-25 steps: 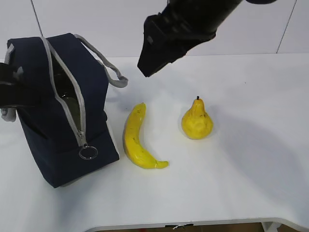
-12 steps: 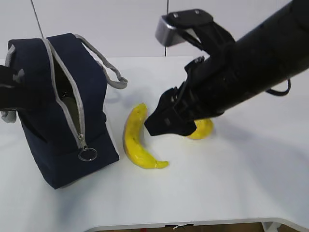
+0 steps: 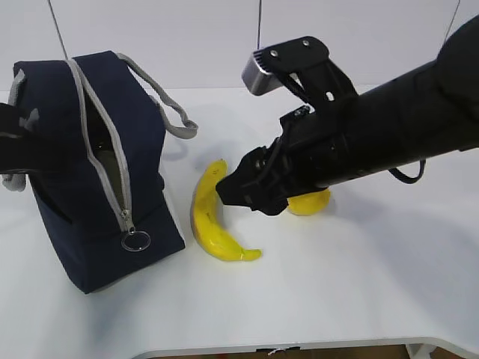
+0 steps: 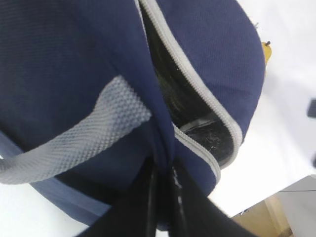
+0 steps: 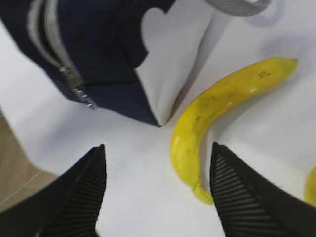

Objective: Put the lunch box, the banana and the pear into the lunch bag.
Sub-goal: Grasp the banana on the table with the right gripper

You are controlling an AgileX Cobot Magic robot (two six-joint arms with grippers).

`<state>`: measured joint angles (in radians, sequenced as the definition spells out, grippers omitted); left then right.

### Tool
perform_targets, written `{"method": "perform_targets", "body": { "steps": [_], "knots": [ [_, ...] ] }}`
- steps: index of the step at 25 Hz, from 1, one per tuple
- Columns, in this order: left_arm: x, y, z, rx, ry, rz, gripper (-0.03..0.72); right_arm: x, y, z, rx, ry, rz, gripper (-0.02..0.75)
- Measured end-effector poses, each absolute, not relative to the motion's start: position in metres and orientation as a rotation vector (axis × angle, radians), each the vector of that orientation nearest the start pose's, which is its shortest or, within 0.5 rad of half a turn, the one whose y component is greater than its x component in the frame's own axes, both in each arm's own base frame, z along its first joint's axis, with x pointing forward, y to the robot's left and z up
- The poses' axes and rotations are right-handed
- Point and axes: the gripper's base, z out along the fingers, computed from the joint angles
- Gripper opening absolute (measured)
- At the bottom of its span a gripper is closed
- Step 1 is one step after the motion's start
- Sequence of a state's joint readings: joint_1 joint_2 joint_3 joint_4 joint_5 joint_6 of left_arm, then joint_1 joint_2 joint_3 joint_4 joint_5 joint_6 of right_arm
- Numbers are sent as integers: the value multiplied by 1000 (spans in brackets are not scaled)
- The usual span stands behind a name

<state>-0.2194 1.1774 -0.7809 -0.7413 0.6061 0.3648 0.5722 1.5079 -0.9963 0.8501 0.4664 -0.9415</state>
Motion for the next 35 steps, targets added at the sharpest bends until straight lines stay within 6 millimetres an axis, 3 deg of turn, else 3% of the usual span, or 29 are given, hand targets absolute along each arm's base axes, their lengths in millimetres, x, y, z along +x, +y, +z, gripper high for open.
{"method": "perform_targets", "body": {
  "steps": [10,16,25,35],
  "knots": [
    [220,-83,283,152,2385,-668,-14,280,207,223,-900,2197,527,531],
    [222,-83,285,124,2358,-668,-14,289,213,197,-1047,2188,458,531],
    [222,-83,285,110,2353,-679,-14,300,227,200,-1012,2191,561,536],
    [222,-83,286,108,2352,-680,-14,308,235,177,-1003,2261,604,537]
  ]
}}
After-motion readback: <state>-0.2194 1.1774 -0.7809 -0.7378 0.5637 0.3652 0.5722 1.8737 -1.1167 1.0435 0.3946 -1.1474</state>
